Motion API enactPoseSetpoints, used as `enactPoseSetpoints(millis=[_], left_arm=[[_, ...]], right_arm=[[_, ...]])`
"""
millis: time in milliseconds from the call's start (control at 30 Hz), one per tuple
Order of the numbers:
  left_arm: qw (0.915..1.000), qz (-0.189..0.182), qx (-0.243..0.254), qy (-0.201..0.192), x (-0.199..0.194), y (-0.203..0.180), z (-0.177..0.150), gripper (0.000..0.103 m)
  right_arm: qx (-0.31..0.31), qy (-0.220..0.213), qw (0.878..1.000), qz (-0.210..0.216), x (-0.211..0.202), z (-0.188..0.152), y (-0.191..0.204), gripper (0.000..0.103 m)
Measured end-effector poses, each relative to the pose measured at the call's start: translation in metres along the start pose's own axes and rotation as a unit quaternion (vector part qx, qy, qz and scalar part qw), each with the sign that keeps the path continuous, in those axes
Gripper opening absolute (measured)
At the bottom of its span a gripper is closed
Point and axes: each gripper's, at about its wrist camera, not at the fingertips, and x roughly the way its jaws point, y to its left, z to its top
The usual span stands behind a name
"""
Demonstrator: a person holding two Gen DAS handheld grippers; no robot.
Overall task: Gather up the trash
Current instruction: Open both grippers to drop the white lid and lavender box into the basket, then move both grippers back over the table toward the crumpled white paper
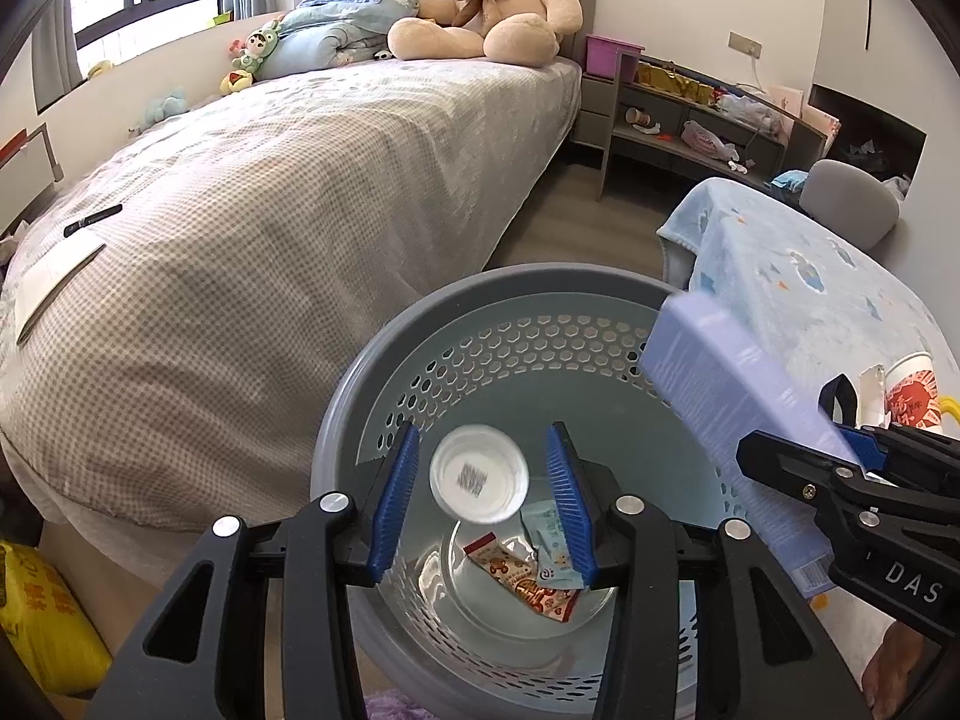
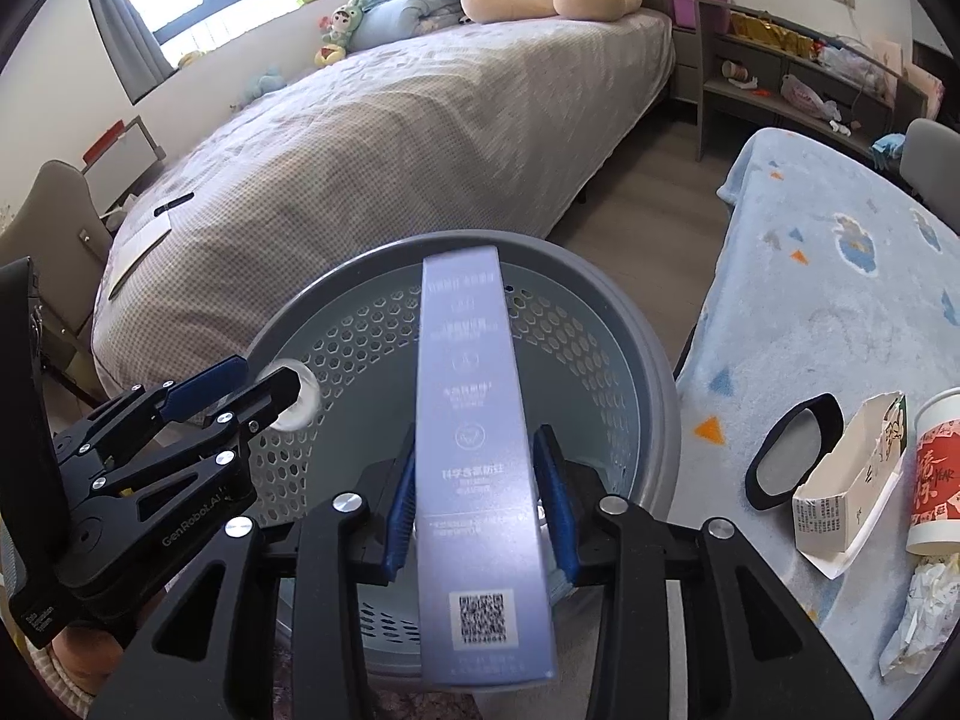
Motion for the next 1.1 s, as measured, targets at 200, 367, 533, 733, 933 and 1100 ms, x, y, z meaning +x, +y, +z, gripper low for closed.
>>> enactPoseSetpoints(millis=[200,367,533,733,933,1100], left_arm=[[0.9999,0.011,0.003,-0.003,-0.003,-0.002,0.000,0.063],[0.9998,0.018,-0.001,-0.003,-0.003,0.000,-0.001,0.068],[0.9997,0.022,-0.003,-0.003,-0.005,0.002,-0.002,0.070],[0.9996,0.029,0.002,-0.005,-0.008,0.000,-0.002,0.070],[0.9995,0.032,0.001,-0.004,-0.013,-0.001,-0.003,0.070],[0.9995,0.030,0.002,-0.001,-0.016,-0.006,-0.005,0.072]], right_arm=[[0.001,-0.010,1.000,-0.001,-0.005,-0.001,-0.002,0.050],[0.005,-0.009,1.000,-0.002,-0.006,-0.002,-0.005,0.050],[0.006,-0.009,1.000,-0.004,-0.008,-0.003,-0.006,0.051],[0.005,-0.014,1.000,-0.004,-0.011,-0.004,-0.005,0.052],[0.007,-0.016,1.000,-0.003,-0.015,-0.006,-0.005,0.052],[0.008,-0.018,1.000,-0.004,-0.020,-0.008,-0.006,0.053]])
